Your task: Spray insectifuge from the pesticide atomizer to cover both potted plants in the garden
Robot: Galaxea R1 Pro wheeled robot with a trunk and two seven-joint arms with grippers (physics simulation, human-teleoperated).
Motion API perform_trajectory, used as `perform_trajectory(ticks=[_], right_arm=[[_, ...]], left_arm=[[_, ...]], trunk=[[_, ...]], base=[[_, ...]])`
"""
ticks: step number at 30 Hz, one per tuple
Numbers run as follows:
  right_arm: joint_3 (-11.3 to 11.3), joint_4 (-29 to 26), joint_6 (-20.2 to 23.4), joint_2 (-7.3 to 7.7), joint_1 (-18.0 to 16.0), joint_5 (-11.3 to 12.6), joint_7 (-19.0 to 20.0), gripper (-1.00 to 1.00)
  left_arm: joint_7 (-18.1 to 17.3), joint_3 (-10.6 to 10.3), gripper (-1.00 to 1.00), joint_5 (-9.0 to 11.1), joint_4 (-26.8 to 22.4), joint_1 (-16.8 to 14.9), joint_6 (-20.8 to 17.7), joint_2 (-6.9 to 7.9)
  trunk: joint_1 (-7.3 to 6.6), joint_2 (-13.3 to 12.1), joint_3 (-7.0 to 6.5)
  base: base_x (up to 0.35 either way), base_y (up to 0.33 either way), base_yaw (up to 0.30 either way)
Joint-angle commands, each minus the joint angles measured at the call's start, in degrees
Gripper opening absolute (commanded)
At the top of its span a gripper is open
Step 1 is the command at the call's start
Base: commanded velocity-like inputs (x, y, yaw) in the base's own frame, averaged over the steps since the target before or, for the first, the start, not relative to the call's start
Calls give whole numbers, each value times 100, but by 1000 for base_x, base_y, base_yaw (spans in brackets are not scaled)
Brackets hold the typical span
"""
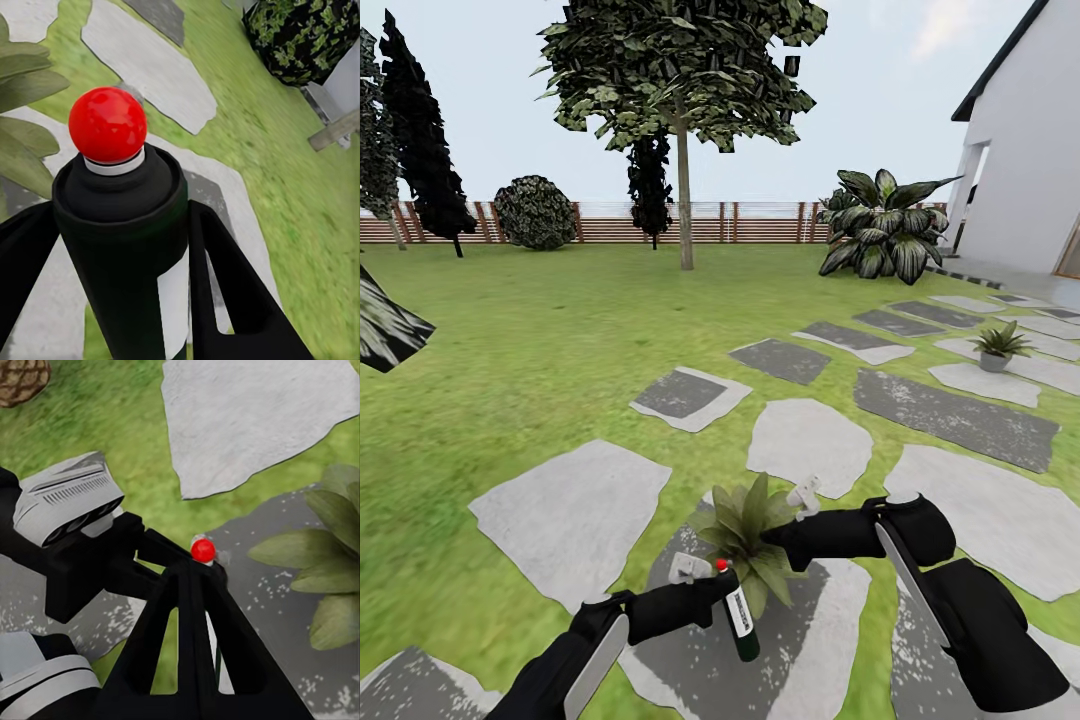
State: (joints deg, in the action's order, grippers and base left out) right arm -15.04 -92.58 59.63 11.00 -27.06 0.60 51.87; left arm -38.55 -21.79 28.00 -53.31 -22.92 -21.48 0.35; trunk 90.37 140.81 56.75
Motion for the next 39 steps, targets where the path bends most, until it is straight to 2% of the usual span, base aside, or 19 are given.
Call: perform_trajectory(ticks=[1,13,19,21,24,27,39], right_arm=[[-9,-4,37,1,-3,3,7,-100],[-43,2,37,-6,-1,-4,4,-100],[-56,3,37,-15,-1,-31,-1,-100],[-96,3,37,-17,-1,-32,-1,-100],[-318,3,37,-19,-1,-36,-6,-100],[-399,6,37,-19,-1,-37,-9,-100],[-431,12,37,-20,-1,-42,-10,-100]], left_arm=[[2,-9,-100,70,-4,-3,-55,2],[-101,-9,-100,78,-86,-3,-70,-100],[-141,-9,-100,54,-99,-8,-91,-210],[-143,-9,-100,43,-102,-9,-147,-244],[-139,-9,-100,27,-105,-14,-211,-356],[-138,-9,-100,23,-106,-18,-226,-402],[-151,-1,-100,26,-209,-19,-229,-417]], trunk=[[-1,2,6],[-1,2,6],[-1,2,6],[-1,2,6],[-1,2,6],[-1,2,6],[-1,2,6]], base=[[0,0,0],[0,0,0],[0,0,0],[0,0,0],[0,0,0],[0,0,0],[0,0,0]])
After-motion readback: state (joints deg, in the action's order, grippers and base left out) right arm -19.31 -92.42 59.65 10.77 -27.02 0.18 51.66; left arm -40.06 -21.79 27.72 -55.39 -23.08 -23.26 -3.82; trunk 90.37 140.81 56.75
